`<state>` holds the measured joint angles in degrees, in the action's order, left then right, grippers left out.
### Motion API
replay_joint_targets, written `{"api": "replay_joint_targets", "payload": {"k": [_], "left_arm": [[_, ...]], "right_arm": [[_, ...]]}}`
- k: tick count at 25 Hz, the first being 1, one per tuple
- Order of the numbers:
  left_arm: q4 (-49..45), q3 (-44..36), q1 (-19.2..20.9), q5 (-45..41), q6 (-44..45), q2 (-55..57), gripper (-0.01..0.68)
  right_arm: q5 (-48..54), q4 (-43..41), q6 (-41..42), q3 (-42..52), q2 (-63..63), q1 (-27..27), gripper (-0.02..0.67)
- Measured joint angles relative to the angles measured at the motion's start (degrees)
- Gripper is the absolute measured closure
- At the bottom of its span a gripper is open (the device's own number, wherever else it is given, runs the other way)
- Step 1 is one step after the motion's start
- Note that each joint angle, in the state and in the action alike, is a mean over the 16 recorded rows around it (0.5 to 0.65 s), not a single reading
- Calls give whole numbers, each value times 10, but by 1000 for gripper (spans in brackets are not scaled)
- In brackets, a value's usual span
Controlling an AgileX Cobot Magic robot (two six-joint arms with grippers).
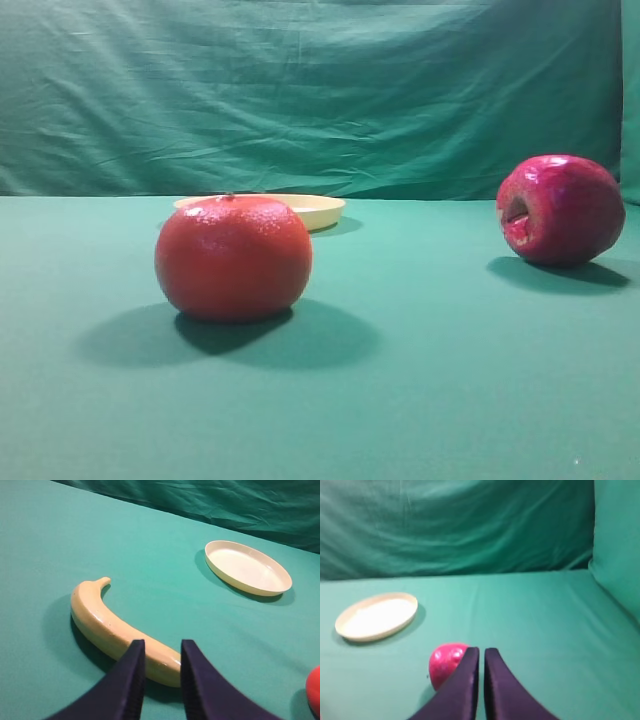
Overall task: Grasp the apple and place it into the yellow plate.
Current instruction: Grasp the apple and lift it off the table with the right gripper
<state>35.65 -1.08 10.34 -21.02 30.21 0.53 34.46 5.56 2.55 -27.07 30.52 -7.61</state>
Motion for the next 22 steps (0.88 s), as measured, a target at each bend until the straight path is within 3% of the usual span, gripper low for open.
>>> {"api": "replay_joint_targets", "payload": {"k": [8,18,22], "left_arm": [[0,0,0,0,0,0,516],[0,0,0,0,0,0,516],[0,0,0,0,0,0,516]], "right_arm": [[48,28,56,-94,180,-8,649],[39,45,92,-189,373,-63,643],[26,40,98,-224,444,-84,574]]}}
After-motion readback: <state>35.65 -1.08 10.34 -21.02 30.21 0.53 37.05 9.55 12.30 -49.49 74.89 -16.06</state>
